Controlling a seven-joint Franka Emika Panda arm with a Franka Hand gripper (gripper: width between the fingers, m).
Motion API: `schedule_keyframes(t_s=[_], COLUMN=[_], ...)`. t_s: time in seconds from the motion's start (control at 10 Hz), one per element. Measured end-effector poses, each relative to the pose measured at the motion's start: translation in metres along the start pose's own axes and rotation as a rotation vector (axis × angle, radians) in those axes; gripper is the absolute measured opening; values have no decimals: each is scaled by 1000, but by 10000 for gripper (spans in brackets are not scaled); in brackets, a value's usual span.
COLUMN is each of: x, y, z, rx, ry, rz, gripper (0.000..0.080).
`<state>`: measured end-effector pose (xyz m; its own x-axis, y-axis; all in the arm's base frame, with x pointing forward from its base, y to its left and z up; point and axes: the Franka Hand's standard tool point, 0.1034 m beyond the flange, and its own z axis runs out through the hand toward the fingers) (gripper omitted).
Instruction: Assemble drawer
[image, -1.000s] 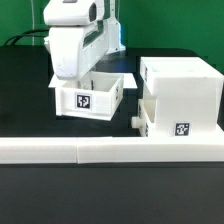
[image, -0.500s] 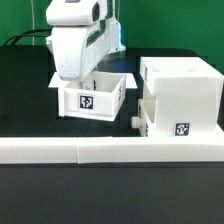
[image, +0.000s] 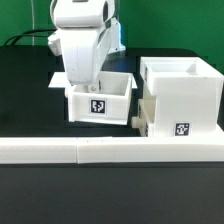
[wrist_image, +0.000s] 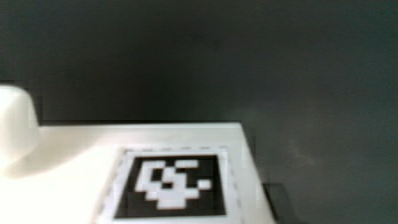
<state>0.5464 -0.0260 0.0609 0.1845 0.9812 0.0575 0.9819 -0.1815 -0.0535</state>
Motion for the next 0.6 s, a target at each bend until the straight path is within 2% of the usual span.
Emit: schedule_keyframes(t_s=[0.1, 0.4, 0.5, 0.6], x=[1, 0, -1, -1], y=[7, 5, 5, 2], z=[0, 2, 6, 7], rx=[3, 7, -31, -13], ry=[2, 2, 7, 5], rz=[-50, -43, -98, -140], gripper=[42, 42, 42, 42])
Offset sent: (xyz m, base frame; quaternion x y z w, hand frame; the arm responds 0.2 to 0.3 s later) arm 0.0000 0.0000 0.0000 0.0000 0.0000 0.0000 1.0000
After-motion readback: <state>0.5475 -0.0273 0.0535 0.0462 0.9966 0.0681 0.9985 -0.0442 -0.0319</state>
